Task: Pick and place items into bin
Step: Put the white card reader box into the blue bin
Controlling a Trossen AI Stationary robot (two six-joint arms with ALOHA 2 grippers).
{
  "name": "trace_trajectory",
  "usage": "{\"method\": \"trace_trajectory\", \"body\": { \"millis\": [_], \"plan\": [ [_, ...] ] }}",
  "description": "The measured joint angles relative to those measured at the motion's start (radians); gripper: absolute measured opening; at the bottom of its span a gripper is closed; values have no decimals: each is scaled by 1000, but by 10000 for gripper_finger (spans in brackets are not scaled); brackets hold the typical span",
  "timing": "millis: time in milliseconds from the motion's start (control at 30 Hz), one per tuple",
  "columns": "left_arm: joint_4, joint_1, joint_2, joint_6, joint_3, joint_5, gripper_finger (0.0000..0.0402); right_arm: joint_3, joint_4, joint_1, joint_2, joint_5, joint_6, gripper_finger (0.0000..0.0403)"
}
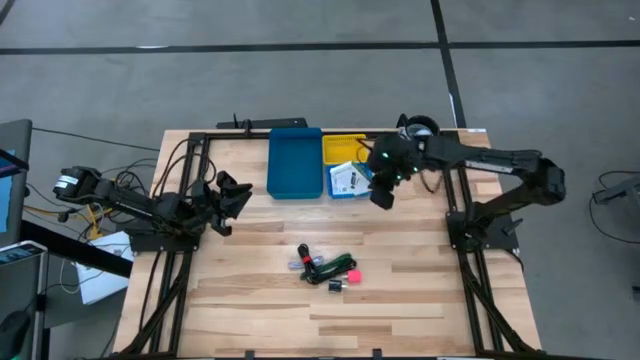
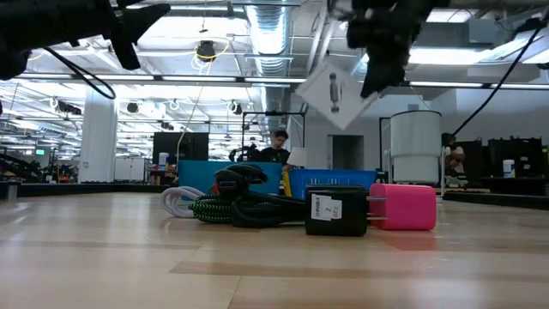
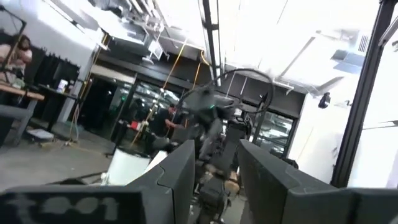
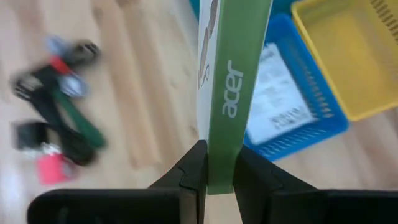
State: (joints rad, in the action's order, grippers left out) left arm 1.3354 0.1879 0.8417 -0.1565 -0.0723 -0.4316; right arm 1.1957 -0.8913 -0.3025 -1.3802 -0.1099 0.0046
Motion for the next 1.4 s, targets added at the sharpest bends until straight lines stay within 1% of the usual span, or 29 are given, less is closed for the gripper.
{"method": "trace_trajectory", "body": {
  "millis": [67,200,400,500,567,633,900,1133,1400],
  "plan": [
    [28,0,0,18,0,0,112,26,-33,-35,-51,7,-68,54],
    [28,0,0,35,0,0,112,64,-59,-90,-146,18,-173,54],
    [22,0,0,64,0,0,112,105,-104,-127,-272,132,-250,54],
    [-35,0,6,27,0,0,112,120,-152,-127,-318,182,-273,54],
    [-79,0,7,-16,0,2,112,128,-181,-125,-342,189,-277,54],
    [-76,0,10,-37,0,3,112,134,-193,-121,-359,190,-290,54],
    [-58,0,10,-39,0,6,112,139,-189,-114,-376,191,-327,59],
    [-58,0,9,-39,0,6,112,139,-173,-110,-366,190,-329,95],
    [-58,0,8,-39,0,6,112,139,-168,-89,-366,191,-327,171]
  ]
}}
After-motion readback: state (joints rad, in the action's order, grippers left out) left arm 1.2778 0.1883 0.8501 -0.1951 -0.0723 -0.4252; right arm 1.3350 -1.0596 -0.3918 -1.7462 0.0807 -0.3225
